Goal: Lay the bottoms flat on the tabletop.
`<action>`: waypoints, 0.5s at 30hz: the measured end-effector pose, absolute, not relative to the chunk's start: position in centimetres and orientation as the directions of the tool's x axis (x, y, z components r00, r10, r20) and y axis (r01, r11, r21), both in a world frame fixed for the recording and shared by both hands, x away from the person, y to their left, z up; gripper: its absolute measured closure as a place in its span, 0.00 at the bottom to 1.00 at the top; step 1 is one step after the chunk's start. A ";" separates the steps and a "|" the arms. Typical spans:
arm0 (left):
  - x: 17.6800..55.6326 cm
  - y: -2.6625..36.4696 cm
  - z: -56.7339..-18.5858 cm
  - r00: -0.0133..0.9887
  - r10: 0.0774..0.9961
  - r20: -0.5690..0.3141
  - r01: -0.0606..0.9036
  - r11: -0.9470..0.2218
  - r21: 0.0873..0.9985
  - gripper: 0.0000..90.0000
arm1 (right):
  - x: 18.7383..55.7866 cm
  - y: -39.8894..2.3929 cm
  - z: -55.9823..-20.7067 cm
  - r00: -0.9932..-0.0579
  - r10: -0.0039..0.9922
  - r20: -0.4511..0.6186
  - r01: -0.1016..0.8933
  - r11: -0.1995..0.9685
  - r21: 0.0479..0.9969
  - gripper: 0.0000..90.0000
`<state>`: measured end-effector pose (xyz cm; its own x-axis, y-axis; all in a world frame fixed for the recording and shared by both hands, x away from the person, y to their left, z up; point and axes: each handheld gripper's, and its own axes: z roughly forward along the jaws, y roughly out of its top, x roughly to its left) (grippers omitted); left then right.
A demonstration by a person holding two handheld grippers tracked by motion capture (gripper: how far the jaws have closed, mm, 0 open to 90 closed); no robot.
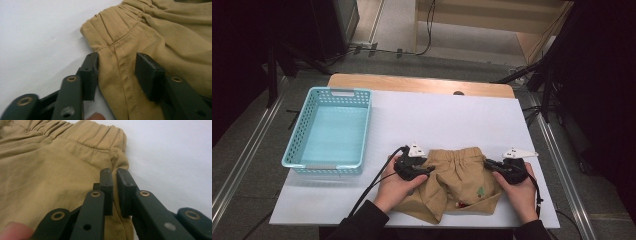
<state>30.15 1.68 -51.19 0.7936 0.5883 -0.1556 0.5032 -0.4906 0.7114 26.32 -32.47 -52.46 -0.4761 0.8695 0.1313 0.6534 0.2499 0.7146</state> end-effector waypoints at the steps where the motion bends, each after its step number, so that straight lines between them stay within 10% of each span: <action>1: 30.2 1.7 -51.2 0.796 0.586 -0.154 0.501 -0.494 0.710 0.66 | 26.3 -32.4 -52.5 -0.478 0.869 0.128 0.650 0.253 0.716 0.92; 9: 30.3 1.6 -51.0 0.813 0.563 -0.150 0.485 -0.512 0.709 0.94 | 26.6 -32.1 -52.3 -0.484 0.867 0.123 0.644 0.257 0.720 0.93; 15: 31.0 1.9 -50.4 0.812 0.568 -0.135 0.480 -0.518 0.708 0.98 | 27.4 -32.0 -51.4 -0.492 0.862 0.119 0.617 0.249 0.746 0.93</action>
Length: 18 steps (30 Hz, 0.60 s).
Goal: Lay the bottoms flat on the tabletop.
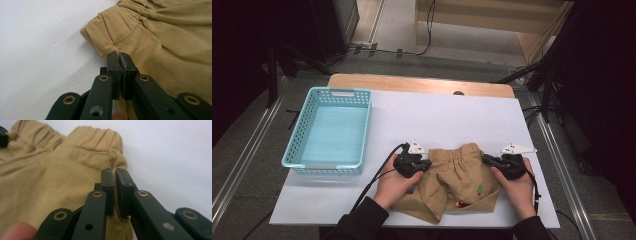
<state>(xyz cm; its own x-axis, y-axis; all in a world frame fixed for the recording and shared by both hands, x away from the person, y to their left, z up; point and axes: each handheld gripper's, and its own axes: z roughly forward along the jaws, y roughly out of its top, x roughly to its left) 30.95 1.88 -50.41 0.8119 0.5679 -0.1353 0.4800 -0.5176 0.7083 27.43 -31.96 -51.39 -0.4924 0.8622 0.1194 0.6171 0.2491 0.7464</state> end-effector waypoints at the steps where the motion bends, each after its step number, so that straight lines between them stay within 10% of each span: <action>1: 31.1 1.9 -50.2 0.807 0.576 -0.132 0.480 -0.508 0.716 0.98 | 27.6 -32.0 -51.1 -0.495 0.861 0.116 0.608 0.248 0.754 0.93; 18: 37.2 2.2 -46.9 0.690 0.720 -0.074 0.479 -0.378 0.792 0.98 | 33.9 -32.6 -47.6 -0.487 0.869 0.087 0.533 0.217 0.818 0.93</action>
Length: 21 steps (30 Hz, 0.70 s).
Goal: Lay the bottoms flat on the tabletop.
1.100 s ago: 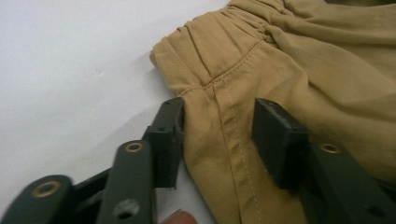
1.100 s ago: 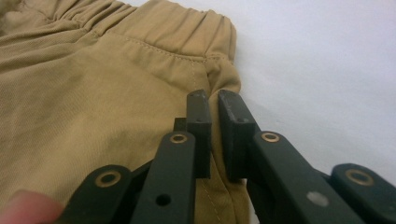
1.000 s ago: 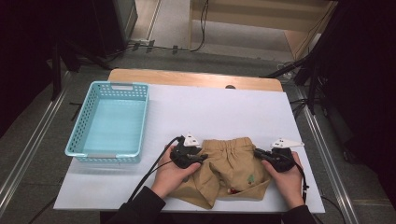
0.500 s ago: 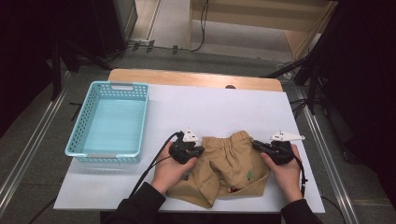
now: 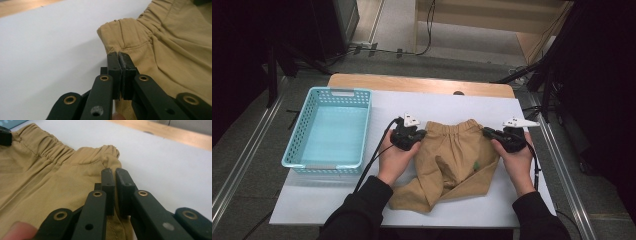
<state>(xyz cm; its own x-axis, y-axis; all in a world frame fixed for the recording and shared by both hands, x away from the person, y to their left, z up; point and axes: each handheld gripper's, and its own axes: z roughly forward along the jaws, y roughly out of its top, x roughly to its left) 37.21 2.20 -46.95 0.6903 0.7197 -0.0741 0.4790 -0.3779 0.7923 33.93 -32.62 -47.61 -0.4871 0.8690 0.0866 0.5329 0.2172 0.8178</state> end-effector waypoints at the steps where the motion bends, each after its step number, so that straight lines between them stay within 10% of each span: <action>1: 37.7 2.2 -46.9 0.682 0.728 -0.072 0.477 -0.368 0.798 0.98 | 34.5 -32.6 -47.4 -0.488 0.868 0.086 0.530 0.217 0.820 0.93; 18: 45.3 1.9 -45.8 0.571 0.817 -0.078 0.512 -0.280 0.812 0.98 | 42.9 -32.3 -45.9 -0.442 0.894 0.072 0.536 0.199 0.820 0.93; 21: 45.7 1.8 -46.1 0.550 0.827 -0.116 0.531 -0.239 0.813 0.73 | 43.9 -32.0 -46.5 -0.389 0.917 0.089 0.582 0.169 0.796 0.70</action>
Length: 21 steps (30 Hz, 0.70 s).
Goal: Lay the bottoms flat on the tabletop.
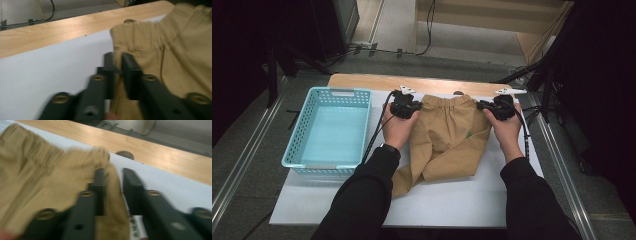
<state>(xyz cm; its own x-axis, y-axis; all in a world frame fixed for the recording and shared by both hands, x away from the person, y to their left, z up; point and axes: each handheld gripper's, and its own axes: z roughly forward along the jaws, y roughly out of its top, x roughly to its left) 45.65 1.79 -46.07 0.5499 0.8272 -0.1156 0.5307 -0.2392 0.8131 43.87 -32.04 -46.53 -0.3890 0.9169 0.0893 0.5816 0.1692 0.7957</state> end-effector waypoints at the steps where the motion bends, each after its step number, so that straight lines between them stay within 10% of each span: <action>1: 45.5 1.8 -46.0 0.561 0.818 -0.128 0.540 -0.244 0.805 0.64 | 43.9 -31.9 -46.6 -0.387 0.917 0.090 0.588 0.170 0.791 0.58; 6: 43.8 1.9 -45.8 0.607 0.780 -0.152 0.526 -0.251 0.812 0.32 | 42.5 -31.0 -46.4 -0.432 0.896 0.104 0.568 0.181 0.803 0.23; 12: 41.4 2.1 -45.9 0.654 0.732 -0.192 0.521 -0.252 0.816 0.14 | 40.0 -30.3 -46.6 -0.464 0.877 0.121 0.567 0.189 0.802 0.03; 21: 38.0 2.3 -45.3 0.731 0.650 -0.206 0.483 -0.279 0.830 0.00 | 35.9 -29.1 -46.9 -0.518 0.846 0.129 0.517 0.189 0.835 0.00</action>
